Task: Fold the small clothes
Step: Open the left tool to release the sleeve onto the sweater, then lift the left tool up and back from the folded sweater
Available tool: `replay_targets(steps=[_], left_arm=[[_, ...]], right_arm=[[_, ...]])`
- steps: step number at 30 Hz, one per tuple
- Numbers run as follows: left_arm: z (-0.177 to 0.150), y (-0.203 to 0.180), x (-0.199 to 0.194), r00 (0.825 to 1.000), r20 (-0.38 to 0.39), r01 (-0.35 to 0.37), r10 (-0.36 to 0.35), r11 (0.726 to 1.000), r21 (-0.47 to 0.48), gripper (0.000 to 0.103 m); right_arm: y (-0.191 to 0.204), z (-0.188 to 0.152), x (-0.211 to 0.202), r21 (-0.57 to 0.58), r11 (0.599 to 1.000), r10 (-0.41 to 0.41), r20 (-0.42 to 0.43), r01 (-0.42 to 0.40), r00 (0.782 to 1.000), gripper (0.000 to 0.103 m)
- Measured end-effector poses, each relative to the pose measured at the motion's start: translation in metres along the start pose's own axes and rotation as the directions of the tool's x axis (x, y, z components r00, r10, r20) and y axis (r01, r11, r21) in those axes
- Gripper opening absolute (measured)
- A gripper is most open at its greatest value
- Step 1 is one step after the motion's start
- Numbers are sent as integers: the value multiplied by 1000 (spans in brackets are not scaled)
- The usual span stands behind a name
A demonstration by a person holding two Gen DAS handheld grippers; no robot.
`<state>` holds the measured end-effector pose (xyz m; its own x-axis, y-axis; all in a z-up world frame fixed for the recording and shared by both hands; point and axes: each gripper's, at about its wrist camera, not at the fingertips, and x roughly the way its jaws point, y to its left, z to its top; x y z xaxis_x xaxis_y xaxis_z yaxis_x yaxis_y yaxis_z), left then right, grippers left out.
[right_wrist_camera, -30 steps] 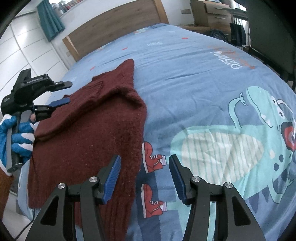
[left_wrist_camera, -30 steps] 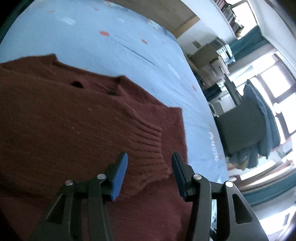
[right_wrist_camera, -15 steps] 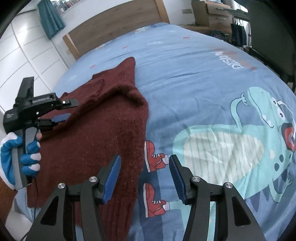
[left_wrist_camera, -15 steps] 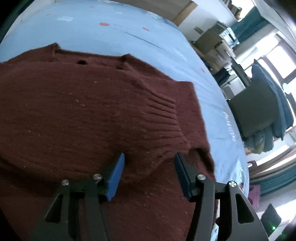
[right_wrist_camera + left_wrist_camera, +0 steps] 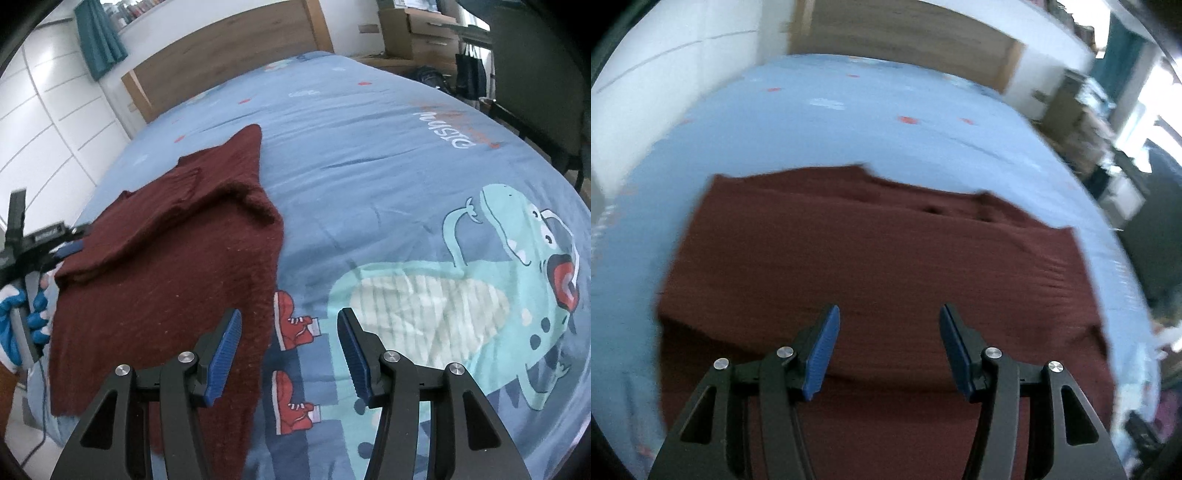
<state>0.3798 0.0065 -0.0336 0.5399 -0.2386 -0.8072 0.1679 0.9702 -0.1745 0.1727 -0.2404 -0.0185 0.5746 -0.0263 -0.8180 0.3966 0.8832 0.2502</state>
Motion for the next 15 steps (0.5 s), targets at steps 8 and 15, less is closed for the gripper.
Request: replay_targets(steps=[8,15], left_arm=[[-22,25,13,995,-27,-94,95,995,15,56],[-36,22,3,997,-47,-68,69,997,22,60]], right_arm=[[2,-1,1,-12,1000,-18,-14,17,1000,56],[8,0,-4,-28,999,-17,-12,17,1000,56]])
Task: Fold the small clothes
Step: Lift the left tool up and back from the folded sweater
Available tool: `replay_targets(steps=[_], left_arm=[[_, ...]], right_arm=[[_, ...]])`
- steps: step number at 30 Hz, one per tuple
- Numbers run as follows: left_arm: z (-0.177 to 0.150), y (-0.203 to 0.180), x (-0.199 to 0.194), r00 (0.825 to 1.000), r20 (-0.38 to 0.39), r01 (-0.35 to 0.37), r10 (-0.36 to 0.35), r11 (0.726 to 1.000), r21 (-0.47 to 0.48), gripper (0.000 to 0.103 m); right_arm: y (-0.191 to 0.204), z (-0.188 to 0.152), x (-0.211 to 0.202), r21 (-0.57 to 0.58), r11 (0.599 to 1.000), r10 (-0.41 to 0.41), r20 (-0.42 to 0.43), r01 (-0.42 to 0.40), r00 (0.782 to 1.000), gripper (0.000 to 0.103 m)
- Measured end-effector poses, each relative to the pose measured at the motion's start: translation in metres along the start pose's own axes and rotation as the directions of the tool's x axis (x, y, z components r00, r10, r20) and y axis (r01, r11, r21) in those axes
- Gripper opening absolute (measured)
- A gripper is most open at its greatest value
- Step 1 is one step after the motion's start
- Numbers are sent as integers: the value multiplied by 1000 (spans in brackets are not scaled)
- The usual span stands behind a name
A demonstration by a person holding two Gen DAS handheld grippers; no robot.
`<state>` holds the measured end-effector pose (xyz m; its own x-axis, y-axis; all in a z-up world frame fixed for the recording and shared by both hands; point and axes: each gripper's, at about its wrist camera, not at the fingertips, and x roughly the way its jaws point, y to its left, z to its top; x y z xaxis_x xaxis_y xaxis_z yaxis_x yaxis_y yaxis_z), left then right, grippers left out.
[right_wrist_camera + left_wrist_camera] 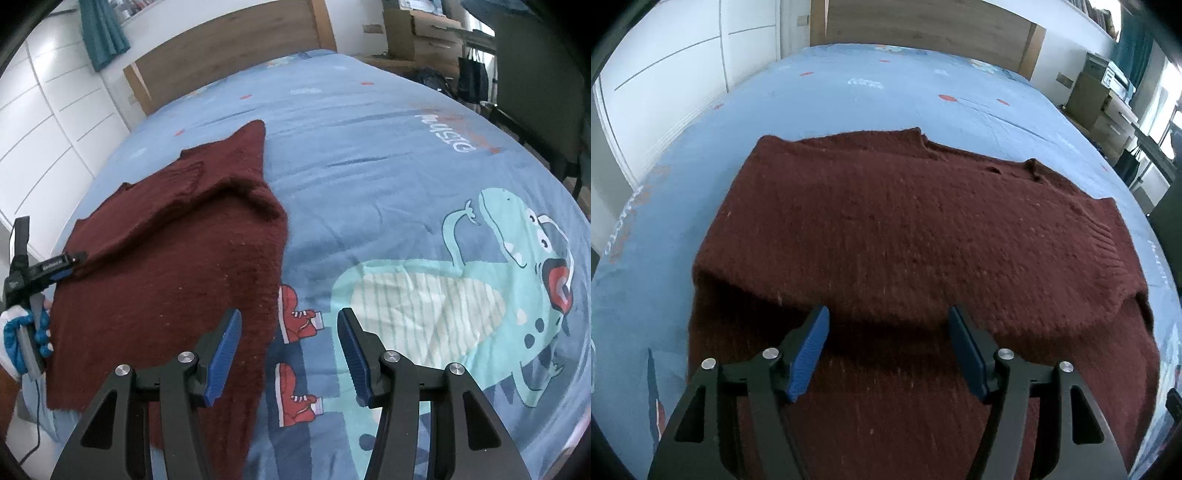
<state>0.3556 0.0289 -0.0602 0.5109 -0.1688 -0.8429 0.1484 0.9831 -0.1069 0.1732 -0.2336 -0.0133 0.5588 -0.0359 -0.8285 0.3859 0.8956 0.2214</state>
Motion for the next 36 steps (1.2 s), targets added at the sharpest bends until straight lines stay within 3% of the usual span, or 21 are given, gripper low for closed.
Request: replay_targets(steps=[15,28,36], left_arm=[[-53,-4,-80,997,79,-35,26,992,124,60],[-111,43,-135,995,25,-99,99,995,0,62],[-140,53,-164,992,-10,-129,128,991,-30,62]], right_arm=[[4,-8,-26,1,1000,5,11,-5,1000,63],[8,-34,-54,4,997,72,12,-72,997,69],[6,-54,-62,41,993,113,6,-113,994,72]])
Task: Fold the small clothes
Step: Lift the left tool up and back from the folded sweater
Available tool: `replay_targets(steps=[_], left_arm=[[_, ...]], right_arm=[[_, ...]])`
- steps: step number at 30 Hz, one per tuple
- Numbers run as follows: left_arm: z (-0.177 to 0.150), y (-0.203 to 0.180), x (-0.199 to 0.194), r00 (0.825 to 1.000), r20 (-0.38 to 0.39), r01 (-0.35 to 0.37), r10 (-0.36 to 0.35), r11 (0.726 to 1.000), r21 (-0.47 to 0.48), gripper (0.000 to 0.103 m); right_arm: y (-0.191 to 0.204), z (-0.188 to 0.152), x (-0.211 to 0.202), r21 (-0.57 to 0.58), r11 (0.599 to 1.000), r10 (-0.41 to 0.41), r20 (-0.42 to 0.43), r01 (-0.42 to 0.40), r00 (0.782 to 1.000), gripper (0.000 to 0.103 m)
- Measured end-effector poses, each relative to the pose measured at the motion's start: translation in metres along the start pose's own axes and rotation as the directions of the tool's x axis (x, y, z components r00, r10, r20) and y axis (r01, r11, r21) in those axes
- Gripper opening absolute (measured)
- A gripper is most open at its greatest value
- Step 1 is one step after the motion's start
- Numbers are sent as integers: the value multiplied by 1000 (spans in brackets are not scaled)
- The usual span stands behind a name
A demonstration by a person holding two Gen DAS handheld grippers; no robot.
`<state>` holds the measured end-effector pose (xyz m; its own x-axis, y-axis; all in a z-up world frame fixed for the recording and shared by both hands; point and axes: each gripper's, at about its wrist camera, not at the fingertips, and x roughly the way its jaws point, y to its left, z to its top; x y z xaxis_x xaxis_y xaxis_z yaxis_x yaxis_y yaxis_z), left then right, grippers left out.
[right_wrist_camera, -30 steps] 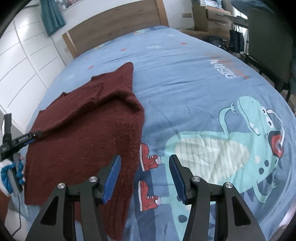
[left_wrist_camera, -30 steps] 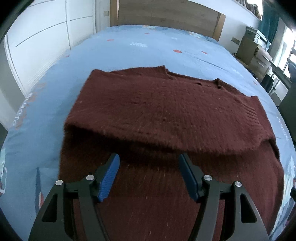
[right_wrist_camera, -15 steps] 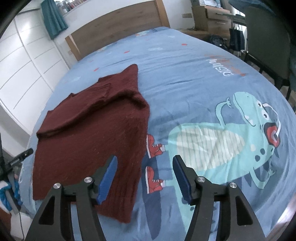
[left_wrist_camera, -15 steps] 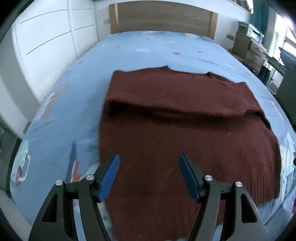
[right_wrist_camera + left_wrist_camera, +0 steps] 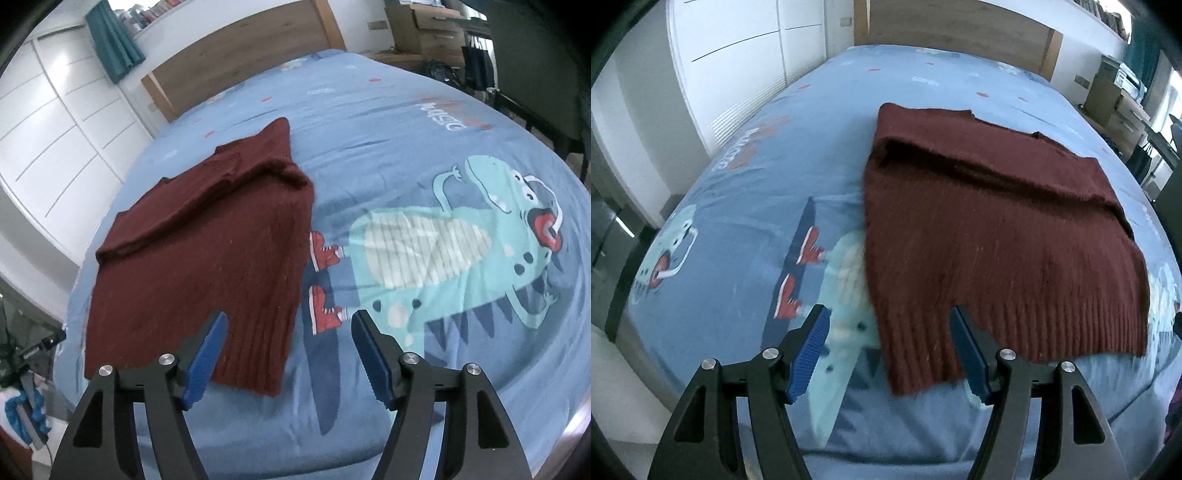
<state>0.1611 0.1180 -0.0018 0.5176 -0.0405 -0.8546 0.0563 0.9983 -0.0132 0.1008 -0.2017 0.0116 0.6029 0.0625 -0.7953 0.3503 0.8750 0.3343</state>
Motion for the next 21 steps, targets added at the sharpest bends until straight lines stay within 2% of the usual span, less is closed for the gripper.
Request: replay_targets(steps=[9,15,21], left_arm=[[-19,5,-30,999,16,-49,49,999,-11,62],[-24,14,-25,1000,-21,5,-6,999,-53,64],[-24,17,6,993,-86,78,-87,992,-96,64]], right_arm=[[8,-10,-18,-33,997,63,-14,-63,998,73],[13,-20,-14,-57,994,86,-53,-89,995,73],[14,-25,2,-64,993,96,-111,-104,989,73]])
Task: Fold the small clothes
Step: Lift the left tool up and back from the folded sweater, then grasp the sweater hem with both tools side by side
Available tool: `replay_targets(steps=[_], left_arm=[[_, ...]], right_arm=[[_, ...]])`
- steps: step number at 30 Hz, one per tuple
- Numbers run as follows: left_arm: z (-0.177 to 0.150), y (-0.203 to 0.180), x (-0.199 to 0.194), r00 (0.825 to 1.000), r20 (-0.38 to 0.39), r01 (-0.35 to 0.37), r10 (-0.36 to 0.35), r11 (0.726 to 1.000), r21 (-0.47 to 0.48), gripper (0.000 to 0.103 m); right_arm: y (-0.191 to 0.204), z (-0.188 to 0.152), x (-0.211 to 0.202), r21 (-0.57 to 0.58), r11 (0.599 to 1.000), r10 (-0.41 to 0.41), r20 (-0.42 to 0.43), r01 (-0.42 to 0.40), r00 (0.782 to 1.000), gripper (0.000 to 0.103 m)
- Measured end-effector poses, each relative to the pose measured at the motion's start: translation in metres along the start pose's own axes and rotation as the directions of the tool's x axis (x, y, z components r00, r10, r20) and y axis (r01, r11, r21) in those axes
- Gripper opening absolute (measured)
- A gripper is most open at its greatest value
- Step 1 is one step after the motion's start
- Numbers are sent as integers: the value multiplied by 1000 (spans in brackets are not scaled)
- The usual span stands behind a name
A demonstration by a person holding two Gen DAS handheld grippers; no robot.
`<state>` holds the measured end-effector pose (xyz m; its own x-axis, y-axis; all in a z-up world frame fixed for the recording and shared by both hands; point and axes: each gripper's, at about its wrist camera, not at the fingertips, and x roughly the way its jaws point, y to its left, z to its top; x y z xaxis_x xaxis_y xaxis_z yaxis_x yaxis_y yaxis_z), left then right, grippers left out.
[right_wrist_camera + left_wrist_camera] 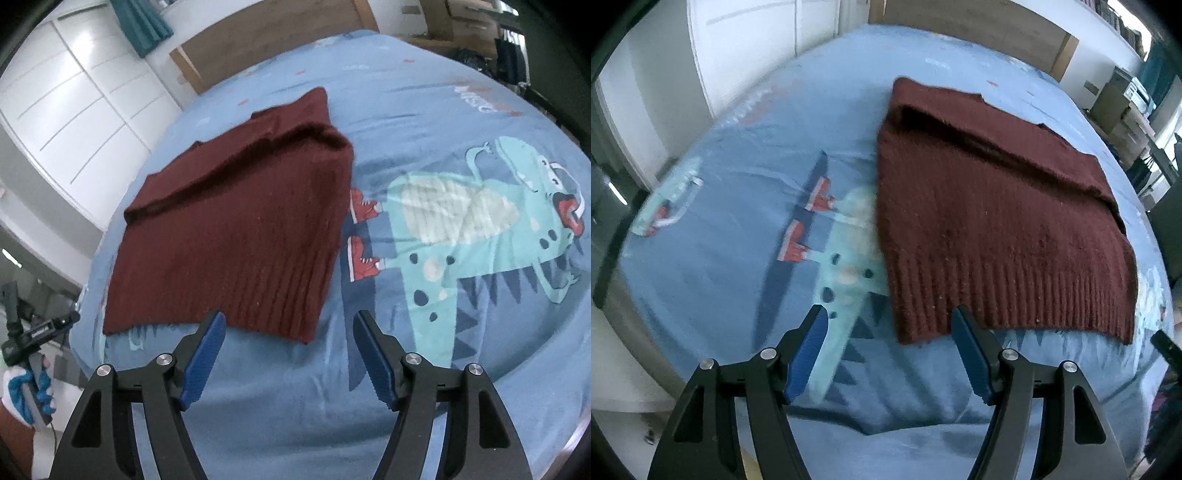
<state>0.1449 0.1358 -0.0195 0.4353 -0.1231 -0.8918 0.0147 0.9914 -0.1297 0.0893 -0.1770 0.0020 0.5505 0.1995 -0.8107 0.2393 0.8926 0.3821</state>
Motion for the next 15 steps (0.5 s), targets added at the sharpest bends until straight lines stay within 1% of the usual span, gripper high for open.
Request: replay_targets(steps=[3,6,11,15], left_arm=[[6,-1,19,998,-32,53,-54,998,-20,64],[13,2,37,993,-53,99,-102,993,-59,64],[22,7,58,989,-77,115,-122,989,-95,64],[25,11,67,981,-93,159,-171,980,-119,64]], right_arm=[[-5,2,10,13,1000,4,-26,-4,1000,73],[-12,6,20,27,1000,-2,-57,4,998,73],[-23,14,38,44,999,3,-106,2,994,73],[-30,20,53,59,998,12,-135,-4,991,73]])
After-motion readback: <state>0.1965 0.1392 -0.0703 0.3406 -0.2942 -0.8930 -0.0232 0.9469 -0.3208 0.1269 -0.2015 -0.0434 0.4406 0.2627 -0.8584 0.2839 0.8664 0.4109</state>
